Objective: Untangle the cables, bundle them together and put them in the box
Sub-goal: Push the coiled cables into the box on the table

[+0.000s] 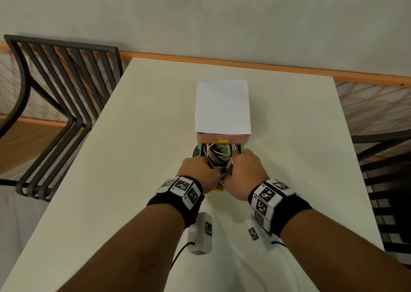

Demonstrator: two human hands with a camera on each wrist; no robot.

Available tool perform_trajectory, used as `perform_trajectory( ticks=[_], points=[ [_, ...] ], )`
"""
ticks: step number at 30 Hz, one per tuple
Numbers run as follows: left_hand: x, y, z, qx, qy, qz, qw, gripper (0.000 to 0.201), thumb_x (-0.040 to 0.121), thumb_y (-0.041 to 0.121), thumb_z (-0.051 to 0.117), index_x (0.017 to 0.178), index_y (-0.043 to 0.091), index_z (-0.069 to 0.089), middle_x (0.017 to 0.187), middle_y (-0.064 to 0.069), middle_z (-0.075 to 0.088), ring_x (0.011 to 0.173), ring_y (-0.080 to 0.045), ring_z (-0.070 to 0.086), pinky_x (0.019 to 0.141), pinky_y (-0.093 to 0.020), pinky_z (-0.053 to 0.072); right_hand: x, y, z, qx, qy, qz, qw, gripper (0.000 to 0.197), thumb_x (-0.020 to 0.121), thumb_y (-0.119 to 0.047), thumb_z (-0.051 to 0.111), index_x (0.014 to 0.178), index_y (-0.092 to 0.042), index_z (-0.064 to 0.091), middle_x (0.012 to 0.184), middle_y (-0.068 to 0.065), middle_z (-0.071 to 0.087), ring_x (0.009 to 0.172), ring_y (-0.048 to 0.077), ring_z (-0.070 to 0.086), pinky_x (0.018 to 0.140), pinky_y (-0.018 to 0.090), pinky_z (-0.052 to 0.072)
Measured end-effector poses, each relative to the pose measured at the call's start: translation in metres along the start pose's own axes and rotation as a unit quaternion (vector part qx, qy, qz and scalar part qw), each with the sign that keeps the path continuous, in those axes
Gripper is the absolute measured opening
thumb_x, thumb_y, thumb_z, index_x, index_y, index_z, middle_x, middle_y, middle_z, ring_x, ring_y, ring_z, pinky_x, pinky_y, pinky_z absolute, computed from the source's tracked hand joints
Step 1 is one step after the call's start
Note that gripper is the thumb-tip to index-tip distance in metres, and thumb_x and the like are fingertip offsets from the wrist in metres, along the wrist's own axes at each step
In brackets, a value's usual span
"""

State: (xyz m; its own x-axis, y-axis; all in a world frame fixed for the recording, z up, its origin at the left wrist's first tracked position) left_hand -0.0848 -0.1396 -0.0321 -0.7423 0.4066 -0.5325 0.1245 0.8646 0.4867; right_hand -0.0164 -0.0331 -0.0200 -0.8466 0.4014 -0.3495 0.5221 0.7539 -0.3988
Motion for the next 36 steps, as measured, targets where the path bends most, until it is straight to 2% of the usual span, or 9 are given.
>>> perform_trajectory(
  ticks=[4,8,11,14,17,20,24,30,36],
  points=[
    [0.003,0.006,-0.001,0.083,-0.020,0.027,0.996,0.024,0.096,0.029,0.051,0.103,0.011,0.064,0.105,-0.013,0.068,0.091,-0.033,0.068,0.079,-0.040,0.060,0.004,0.001,0.002,0.013,-0.039,-0.007,0.999,0.054,0.081,-0.026,0.068,0.127,-0.008,0.046,0.123,0.010,0.040,0.089,0.015,0.038,0.083,0.020,0.035],
    [0.002,0.003,0.001,0.127,-0.042,0.042,0.990,0.019,0.094,0.026,0.054,0.096,0.009,0.062,0.100,-0.010,0.069,0.067,-0.022,0.061,0.054,-0.029,0.050,0.004,0.003,0.004,0.011,-0.053,-0.010,0.998,0.060,0.085,-0.027,0.063,0.135,-0.006,0.038,0.129,0.011,0.036,0.095,0.018,0.044,0.088,0.020,0.036],
    [-0.001,-0.002,0.001,0.104,-0.093,0.052,0.989,0.025,0.088,0.013,0.066,0.109,0.000,0.065,0.112,-0.014,0.067,0.100,-0.031,0.064,0.086,-0.042,0.053,0.004,0.004,0.007,0.007,-0.048,-0.019,0.999,0.064,0.084,-0.027,0.064,0.138,-0.005,0.036,0.130,0.012,0.036,0.110,0.022,0.050,0.093,0.020,0.037],
    [-0.001,-0.013,0.000,0.015,-0.126,0.050,0.991,0.018,0.090,0.009,0.059,0.105,0.004,0.069,0.100,-0.010,0.074,0.098,-0.026,0.070,0.092,-0.045,0.055,0.004,0.006,0.007,0.011,-0.038,-0.017,0.999,0.066,0.082,-0.028,0.069,0.136,-0.004,0.039,0.130,0.012,0.038,0.109,0.023,0.052,0.093,0.022,0.040],
    [0.002,-0.022,0.000,-0.049,-0.067,0.055,0.995,0.014,0.093,0.017,0.055,0.093,0.017,0.069,0.079,0.001,0.078,0.075,-0.012,0.075,0.082,-0.041,0.060,0.004,0.007,0.007,-0.008,-0.002,-0.024,1.000,0.055,0.085,-0.026,0.068,0.131,-0.006,0.046,0.125,0.012,0.045,0.109,0.026,0.054,0.084,0.023,0.041],
    [-0.001,-0.021,0.000,-0.083,-0.015,0.048,0.995,0.008,0.090,0.026,0.067,0.093,0.019,0.066,0.078,0.002,0.076,0.062,-0.009,0.074,0.071,-0.034,0.062,0.003,0.008,0.006,-0.025,0.029,-0.030,0.999,0.040,0.089,-0.021,0.063,0.125,-0.008,0.052,0.117,0.012,0.053,0.108,0.027,0.055,0.078,0.025,0.041],
    [0.000,-0.018,0.005,-0.100,0.029,0.027,0.994,0.025,0.084,0.033,0.076,0.097,0.017,0.061,0.087,0.000,0.072,0.052,-0.012,0.071,0.046,-0.021,0.054,0.003,0.008,0.006,-0.020,0.024,-0.038,0.999,0.037,0.089,-0.021,0.060,0.123,-0.008,0.054,0.115,0.012,0.056,0.107,0.029,0.057,0.084,0.030,0.047],
    [0.003,-0.012,0.012,-0.036,0.064,0.019,0.997,0.043,0.077,0.050,0.077,0.098,0.019,0.056,0.092,-0.007,0.063,0.065,-0.029,0.069,0.059,-0.041,0.062,0.001,0.010,0.006,-0.006,0.003,-0.041,0.999,0.051,0.085,-0.027,0.064,0.131,-0.008,0.049,0.117,0.011,0.055,0.105,0.027,0.057,0.086,0.031,0.049],
    [-0.005,-0.016,0.009,0.003,0.042,0.084,0.996,0.025,0.089,0.034,0.062,0.076,0.014,0.068,0.073,-0.004,0.072,0.071,-0.022,0.069,0.065,-0.034,0.057,0.003,0.011,0.003,-0.019,-0.005,-0.047,0.999,0.050,0.090,-0.027,0.061,0.133,-0.006,0.046,0.122,0.012,0.053,0.108,0.027,0.056,0.085,0.028,0.044]
  ],
)
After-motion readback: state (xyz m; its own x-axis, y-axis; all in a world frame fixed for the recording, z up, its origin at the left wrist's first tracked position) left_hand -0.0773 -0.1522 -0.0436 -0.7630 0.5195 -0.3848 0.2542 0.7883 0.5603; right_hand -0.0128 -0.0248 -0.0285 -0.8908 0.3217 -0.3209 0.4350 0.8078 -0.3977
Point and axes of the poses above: each hand's wrist, its own x-axis towards the middle knuckle, its own z-axis out of the palm, y = z × x, the point moved 3 cm from there along x, towards the middle knuckle
